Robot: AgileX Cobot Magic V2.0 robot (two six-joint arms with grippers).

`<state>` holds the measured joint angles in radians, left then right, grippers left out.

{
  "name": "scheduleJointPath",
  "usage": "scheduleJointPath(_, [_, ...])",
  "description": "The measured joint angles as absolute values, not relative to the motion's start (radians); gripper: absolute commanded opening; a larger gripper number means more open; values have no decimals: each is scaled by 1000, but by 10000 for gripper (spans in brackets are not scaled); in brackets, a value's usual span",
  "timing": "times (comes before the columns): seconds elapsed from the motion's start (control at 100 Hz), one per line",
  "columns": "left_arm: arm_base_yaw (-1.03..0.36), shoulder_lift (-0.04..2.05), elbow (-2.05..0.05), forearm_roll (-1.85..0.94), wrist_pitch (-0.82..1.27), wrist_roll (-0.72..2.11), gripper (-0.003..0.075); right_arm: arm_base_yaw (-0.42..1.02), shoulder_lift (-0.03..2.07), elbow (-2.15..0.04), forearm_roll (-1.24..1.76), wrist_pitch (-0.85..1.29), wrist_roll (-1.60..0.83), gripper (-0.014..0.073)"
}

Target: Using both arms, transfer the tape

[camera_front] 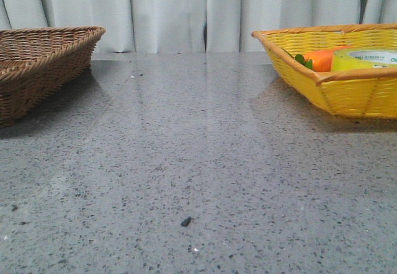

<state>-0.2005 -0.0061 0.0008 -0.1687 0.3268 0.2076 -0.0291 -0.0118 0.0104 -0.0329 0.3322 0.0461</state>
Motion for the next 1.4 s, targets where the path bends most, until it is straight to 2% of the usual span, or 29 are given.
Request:
scheduleJointPath(0.45, [-201, -6, 1, -169, 327, 208, -21, -29, -12, 10, -72, 332, 46, -67])
scheduleJointPath(0.78, [-201, -6, 1, -179, 319, 208, -21, -29, -12, 10, -420, 315, 46, -67])
scheduleJointPath(0.89, [-201, -6, 1, -300, 284, 208, -21, -29, -12, 10, -447, 250, 46, -67])
scheduleJointPath(1.01, [-201, -6, 1, -570, 252, 208, -21, -29, -12, 10, -454, 121, 46, -67])
scheduleJointPath(1.22, [-201, -6, 1, -932, 223, 208, -21, -29, -12, 10, -202, -99, 93, -67])
scheduleJointPath(1.4, [-201, -6, 1, -1058, 167, 207, -20, -29, -12, 10, 280, -99, 166, -67])
